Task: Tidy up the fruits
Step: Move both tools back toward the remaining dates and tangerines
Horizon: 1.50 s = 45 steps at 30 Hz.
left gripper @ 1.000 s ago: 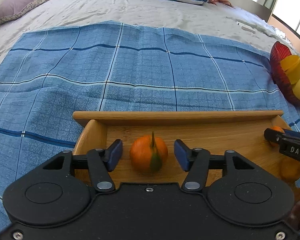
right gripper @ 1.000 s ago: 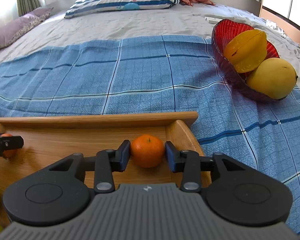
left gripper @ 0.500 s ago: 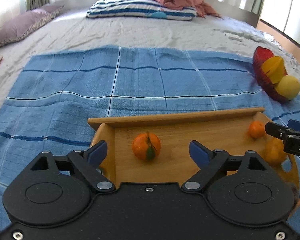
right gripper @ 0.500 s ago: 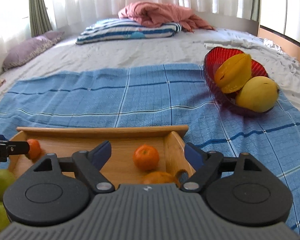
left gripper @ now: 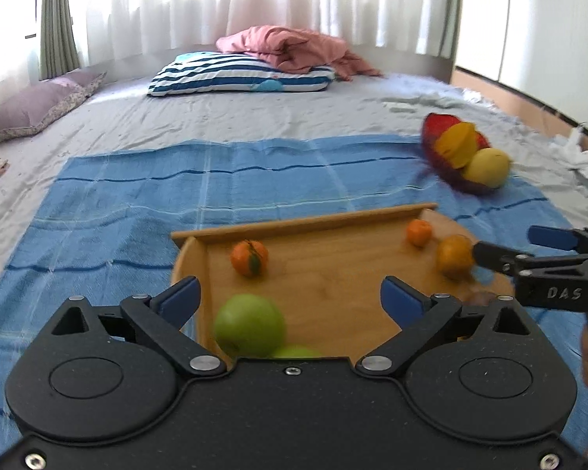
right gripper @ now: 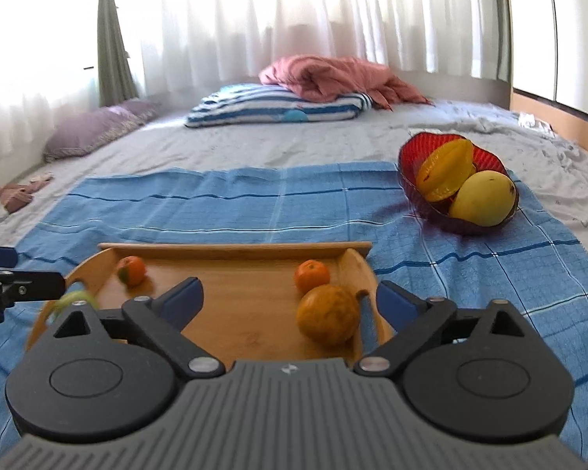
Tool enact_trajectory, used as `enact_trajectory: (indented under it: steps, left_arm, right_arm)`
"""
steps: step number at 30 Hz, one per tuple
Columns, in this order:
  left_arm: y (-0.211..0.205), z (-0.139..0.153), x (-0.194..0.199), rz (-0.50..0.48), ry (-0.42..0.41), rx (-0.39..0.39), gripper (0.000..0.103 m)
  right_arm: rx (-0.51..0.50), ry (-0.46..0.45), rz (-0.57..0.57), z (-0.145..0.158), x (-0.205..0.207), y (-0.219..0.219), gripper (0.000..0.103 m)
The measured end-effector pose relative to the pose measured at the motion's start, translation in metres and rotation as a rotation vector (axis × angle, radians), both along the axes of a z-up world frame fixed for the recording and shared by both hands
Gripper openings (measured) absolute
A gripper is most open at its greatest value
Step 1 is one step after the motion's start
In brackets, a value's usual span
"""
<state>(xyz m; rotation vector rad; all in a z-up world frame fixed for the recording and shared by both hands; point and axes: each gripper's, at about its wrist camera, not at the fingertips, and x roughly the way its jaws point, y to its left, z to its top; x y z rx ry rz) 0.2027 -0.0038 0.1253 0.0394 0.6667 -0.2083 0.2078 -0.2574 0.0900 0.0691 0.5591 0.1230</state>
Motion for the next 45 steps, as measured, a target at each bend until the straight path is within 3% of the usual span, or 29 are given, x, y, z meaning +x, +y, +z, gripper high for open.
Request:
enact_trajectory:
  steps: [6, 13, 27, 32, 36, 42, 45]
  left_arm:
    - [-0.007, -0.002, -0.048, -0.030, -0.042, -0.024, 0.100]
    - [-0.016, -0.003, -0.096, -0.074, -0.087, -0.041, 0.100]
    - [-0.018, 0.044, -0.157, -0.096, -0.233, -0.066, 0.102]
    - [-0.013, 0.050, -0.179, -0.096, -0.244, -0.099, 0.102]
    - [-0.011, 0.049, -0.194, -0.076, -0.257, -0.077, 0.103]
    - [-0.012, 0.027, -0.201, -0.033, -0.211, -0.016, 0.103]
    - [-0.009, 0.012, -0.198, -0.021, -0.159, -0.023, 0.103]
  right_arm:
    - [0.014, -0.073, 0.034, 0.002, -0.048, 0.004, 0.103]
    - [0.004, -0.154, 0.000, -0.009, -0.096, 0.001, 0.103]
    - [0.017, -0.263, 0.006, -0.009, -0.148, 0.007, 0.103]
    - [0.012, -0.299, 0.005, -0.007, -0.162, 0.011, 0.103]
    - [0.005, -0.307, 0.006, -0.009, -0.169, 0.014, 0.103]
    - [-0.011, -0.301, 0.008, -0.017, -0.175, 0.020, 0.103]
    - [-0.013, -0.277, 0.022, -0.023, -0.177, 0.024, 0.103]
